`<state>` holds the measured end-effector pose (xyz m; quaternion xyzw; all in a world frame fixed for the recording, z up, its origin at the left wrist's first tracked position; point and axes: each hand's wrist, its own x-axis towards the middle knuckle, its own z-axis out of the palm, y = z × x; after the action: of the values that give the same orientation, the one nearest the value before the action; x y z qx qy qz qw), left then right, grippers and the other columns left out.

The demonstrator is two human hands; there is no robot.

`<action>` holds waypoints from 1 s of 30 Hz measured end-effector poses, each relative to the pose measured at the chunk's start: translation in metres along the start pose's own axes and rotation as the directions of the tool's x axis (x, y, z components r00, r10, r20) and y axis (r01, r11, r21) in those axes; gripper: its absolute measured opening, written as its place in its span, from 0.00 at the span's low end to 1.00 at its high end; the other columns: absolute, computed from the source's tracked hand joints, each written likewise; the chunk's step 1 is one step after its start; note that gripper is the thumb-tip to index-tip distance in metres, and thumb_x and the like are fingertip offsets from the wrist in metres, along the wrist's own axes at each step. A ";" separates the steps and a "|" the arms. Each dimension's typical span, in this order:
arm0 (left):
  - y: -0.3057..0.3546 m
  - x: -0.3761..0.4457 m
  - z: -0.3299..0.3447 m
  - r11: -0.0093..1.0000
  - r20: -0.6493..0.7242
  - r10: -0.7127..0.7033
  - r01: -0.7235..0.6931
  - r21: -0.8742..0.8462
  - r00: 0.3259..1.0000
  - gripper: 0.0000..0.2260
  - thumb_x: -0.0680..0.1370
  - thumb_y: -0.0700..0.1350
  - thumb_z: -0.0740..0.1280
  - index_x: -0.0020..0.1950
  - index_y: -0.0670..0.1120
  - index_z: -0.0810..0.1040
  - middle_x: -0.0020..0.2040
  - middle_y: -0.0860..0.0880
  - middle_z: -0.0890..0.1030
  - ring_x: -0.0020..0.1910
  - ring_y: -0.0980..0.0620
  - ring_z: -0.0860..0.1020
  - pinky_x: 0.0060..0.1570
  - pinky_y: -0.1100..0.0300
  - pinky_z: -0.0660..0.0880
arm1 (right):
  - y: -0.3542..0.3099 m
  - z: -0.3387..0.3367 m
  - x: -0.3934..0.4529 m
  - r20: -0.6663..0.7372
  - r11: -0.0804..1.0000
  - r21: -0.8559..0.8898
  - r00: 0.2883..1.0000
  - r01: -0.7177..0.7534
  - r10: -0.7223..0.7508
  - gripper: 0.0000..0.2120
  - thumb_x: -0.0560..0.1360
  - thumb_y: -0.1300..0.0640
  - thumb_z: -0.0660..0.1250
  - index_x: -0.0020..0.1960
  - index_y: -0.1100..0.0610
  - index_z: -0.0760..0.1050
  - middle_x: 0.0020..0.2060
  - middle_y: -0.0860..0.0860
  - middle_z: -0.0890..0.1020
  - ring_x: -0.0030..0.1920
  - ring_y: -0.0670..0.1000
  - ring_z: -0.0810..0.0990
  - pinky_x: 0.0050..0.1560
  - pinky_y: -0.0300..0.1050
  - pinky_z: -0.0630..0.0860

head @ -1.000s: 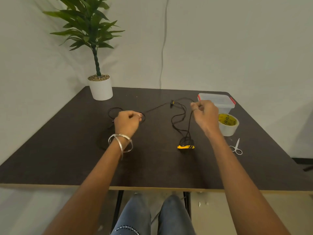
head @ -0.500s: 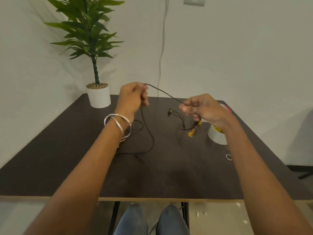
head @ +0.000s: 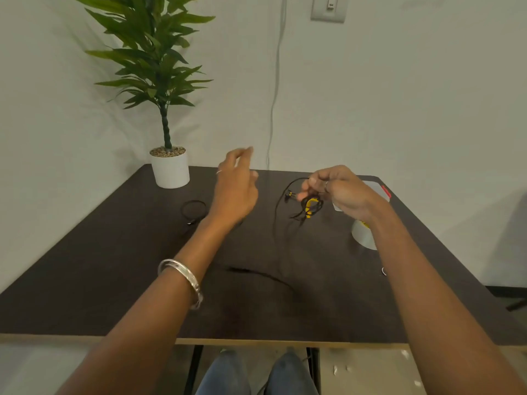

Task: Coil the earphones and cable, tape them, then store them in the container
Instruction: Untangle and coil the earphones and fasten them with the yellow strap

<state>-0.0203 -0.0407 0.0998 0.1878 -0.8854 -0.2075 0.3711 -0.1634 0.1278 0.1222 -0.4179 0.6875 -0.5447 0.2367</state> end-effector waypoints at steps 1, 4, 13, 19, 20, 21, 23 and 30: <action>0.009 0.001 0.001 0.987 0.002 0.147 -0.146 -0.060 0.989 0.22 0.80 0.39 0.60 0.75 0.43 0.63 0.73 0.43 0.64 0.71 0.44 0.62 0.68 0.57 0.59 | -0.002 0.003 0.000 0.034 0.999 -0.032 0.999 -0.002 0.003 0.12 0.81 0.65 0.58 0.43 0.63 0.77 0.38 0.58 0.83 0.46 0.54 0.84 0.46 0.41 0.79; 0.025 0.008 0.006 0.956 0.241 0.283 -0.254 -0.145 0.928 0.18 0.80 0.44 0.64 0.69 0.44 0.73 0.67 0.44 0.75 0.68 0.48 0.71 0.68 0.57 0.64 | -0.009 0.009 0.000 0.096 0.997 -0.070 0.995 0.028 -0.022 0.11 0.80 0.62 0.61 0.43 0.63 0.80 0.42 0.58 0.84 0.48 0.53 0.83 0.55 0.44 0.79; 0.032 0.002 -0.003 0.676 0.188 -0.186 0.265 -0.688 0.964 0.08 0.79 0.36 0.64 0.43 0.38 0.81 0.32 0.45 0.79 0.27 0.53 0.78 0.36 0.59 0.79 | 0.009 0.010 -0.011 0.085 0.976 0.215 0.996 -0.041 0.023 0.21 0.71 0.44 0.66 0.30 0.60 0.71 0.30 0.57 0.77 0.30 0.56 0.77 0.44 0.51 0.74; 0.024 0.025 -0.040 -0.095 0.264 -0.490 0.250 -0.963 0.831 0.08 0.80 0.38 0.63 0.42 0.42 0.77 0.32 0.47 0.76 0.24 0.55 0.71 0.30 0.61 0.76 | 0.063 0.002 -0.020 0.081 0.961 0.259 0.994 -0.097 0.078 0.14 0.81 0.57 0.58 0.57 0.61 0.79 0.24 0.54 0.72 0.19 0.44 0.57 0.22 0.36 0.51; 0.020 0.029 -0.046 -0.133 0.253 -0.512 0.215 -0.968 0.821 0.07 0.80 0.39 0.63 0.42 0.42 0.77 0.33 0.48 0.76 0.23 0.56 0.69 0.28 0.64 0.74 | 0.070 0.001 -0.021 0.041 0.947 0.310 0.996 -0.087 0.079 0.12 0.80 0.60 0.59 0.56 0.62 0.80 0.25 0.54 0.73 0.19 0.43 0.58 0.22 0.36 0.51; 0.015 0.032 -0.050 -0.148 0.237 -0.520 0.186 -0.971 0.821 0.07 0.80 0.40 0.63 0.43 0.43 0.77 0.33 0.48 0.77 0.23 0.57 0.68 0.27 0.66 0.71 | 0.076 0.001 -0.021 -0.012 0.934 0.349 0.996 -0.077 0.086 0.10 0.79 0.62 0.61 0.53 0.63 0.80 0.26 0.54 0.74 0.19 0.43 0.59 0.22 0.36 0.51; 0.008 0.036 -0.056 -0.156 0.203 -0.515 0.142 -0.977 0.832 0.07 0.81 0.41 0.63 0.44 0.43 0.77 0.33 0.49 0.77 0.22 0.58 0.65 0.25 0.68 0.67 | 0.086 -0.001 -0.020 -0.139 0.940 0.332 0.981 -0.082 0.135 0.07 0.77 0.62 0.64 0.46 0.63 0.80 0.28 0.54 0.75 0.20 0.42 0.62 0.21 0.34 0.54; 0.009 0.037 -0.048 -0.089 0.208 -0.498 0.189 -0.978 0.842 0.07 0.81 0.42 0.62 0.48 0.43 0.78 0.35 0.49 0.79 0.21 0.59 0.63 0.23 0.68 0.65 | 0.098 0.009 0.002 -0.300 0.954 -0.229 0.947 -0.192 0.119 0.09 0.79 0.62 0.61 0.45 0.56 0.79 0.44 0.51 0.83 0.48 0.50 0.79 0.53 0.43 0.74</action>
<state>-0.0108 -0.0624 0.1560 0.1199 -0.3562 -0.8248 0.4224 -0.1883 0.1265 0.0268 -0.3068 0.8095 -0.4852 0.1228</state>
